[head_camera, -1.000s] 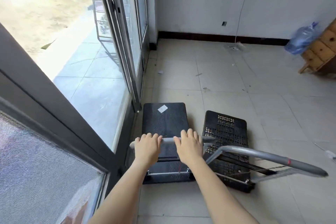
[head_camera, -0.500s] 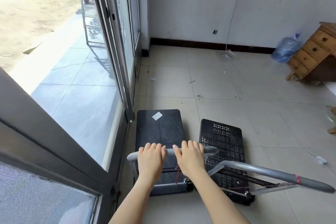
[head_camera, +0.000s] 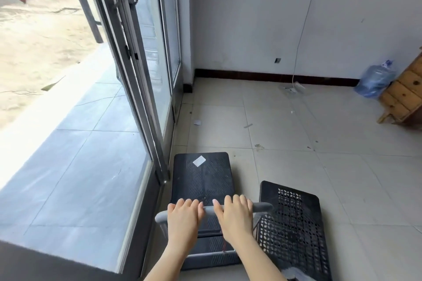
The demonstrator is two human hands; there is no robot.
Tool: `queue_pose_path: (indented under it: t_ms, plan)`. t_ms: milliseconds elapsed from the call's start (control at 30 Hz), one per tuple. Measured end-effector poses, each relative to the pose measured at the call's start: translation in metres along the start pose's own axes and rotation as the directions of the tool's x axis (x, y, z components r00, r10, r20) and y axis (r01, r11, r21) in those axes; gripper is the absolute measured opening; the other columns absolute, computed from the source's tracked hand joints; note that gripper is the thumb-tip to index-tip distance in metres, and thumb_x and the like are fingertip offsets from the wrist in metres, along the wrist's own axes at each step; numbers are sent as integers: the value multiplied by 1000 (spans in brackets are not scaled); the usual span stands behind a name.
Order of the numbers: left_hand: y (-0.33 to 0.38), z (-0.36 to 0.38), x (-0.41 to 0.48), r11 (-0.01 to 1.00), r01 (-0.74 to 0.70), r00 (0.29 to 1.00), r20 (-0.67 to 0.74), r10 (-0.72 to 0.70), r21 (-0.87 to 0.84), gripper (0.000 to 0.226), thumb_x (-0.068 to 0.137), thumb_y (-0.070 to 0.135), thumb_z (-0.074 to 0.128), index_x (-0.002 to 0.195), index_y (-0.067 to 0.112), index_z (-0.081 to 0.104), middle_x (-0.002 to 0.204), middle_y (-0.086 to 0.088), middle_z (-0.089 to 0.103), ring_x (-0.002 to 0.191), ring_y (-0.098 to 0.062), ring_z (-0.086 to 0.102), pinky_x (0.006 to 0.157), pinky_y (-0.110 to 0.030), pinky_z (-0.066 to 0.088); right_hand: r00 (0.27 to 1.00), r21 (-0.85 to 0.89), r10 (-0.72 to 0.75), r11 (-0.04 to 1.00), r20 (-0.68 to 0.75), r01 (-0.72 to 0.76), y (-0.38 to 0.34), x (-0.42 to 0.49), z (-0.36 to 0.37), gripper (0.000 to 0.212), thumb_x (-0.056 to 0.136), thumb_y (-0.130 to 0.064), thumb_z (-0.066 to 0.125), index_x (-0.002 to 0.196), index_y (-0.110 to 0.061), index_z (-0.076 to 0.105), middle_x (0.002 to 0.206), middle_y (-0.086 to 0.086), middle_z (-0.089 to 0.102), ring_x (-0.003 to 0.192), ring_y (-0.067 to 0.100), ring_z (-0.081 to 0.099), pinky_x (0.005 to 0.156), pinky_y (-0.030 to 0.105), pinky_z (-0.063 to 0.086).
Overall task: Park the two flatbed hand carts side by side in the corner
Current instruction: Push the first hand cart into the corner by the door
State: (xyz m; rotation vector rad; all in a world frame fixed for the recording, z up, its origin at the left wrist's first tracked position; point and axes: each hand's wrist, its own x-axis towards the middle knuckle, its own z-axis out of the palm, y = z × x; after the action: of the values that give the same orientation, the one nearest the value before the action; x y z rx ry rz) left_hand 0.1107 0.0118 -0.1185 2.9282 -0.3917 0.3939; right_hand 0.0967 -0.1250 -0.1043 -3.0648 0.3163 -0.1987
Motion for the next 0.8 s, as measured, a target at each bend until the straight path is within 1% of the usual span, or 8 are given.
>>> queue_pose_path:
  t_ms: [233,300,367,433,500,600,733,800]
  plan:
    - [-2,28,84,999,43,998,55,-45,24,32,81,30,41,52,21,49,47,3,47,47,-23,50,46,-37,35,995,27,-34,999,-97,37,7,90,20,48,80,-52,39,54,-15,55,54,7,55,57,29,53,67,41,29]
    - [-7,38,110,998,28,994,99,-34,58,23,71,29,63,54,22,49,49,4,47,48,-23,51,47,-35,34,995,38,-30,999,-98,34,7,118,23,48,79,-52,40,52,-15,54,53,8,54,56,29,53,67,41,28]
    - [-13,47,135,998,12,991,132,-21,69,29,56,24,79,56,22,50,50,4,49,49,-23,51,48,-35,34,995,35,-22,999,-97,26,5,145,25,48,79,-52,40,52,-14,55,53,8,54,56,30,53,67,42,29]
    - [-18,54,162,998,21,994,110,-27,59,24,72,32,63,54,21,50,48,3,49,48,-23,52,48,-38,34,993,35,-13,999,-116,17,2,171,30,50,80,-52,38,52,-14,55,52,8,54,56,30,53,68,41,29]
    - [-23,62,191,999,27,997,73,-30,36,33,80,33,42,51,21,50,46,2,48,46,-22,51,49,-39,32,992,49,1,999,-130,6,0,198,36,60,88,-54,29,52,-14,55,52,8,54,56,29,53,68,41,29]
    - [-32,74,238,1000,15,1000,20,-15,20,34,79,33,40,48,21,50,45,3,48,45,-21,51,46,-38,36,988,47,18,999,-153,-11,-7,242,43,73,93,-55,10,52,-14,55,53,8,55,56,29,53,67,43,28]
    - [-45,95,303,1000,5,1000,-3,-5,9,34,77,33,43,46,21,51,43,2,48,43,-22,51,53,-38,21,989,-9,39,999,-146,-40,-15,305,51,52,82,-52,36,52,-14,55,52,9,53,55,30,54,65,43,28]
    - [-50,105,336,1000,-8,1000,-7,8,2,34,76,34,44,46,21,51,43,1,48,42,-23,52,53,-38,18,991,-14,43,999,-131,-45,-16,338,56,49,79,-51,38,52,-14,54,52,9,53,55,31,54,65,43,28]
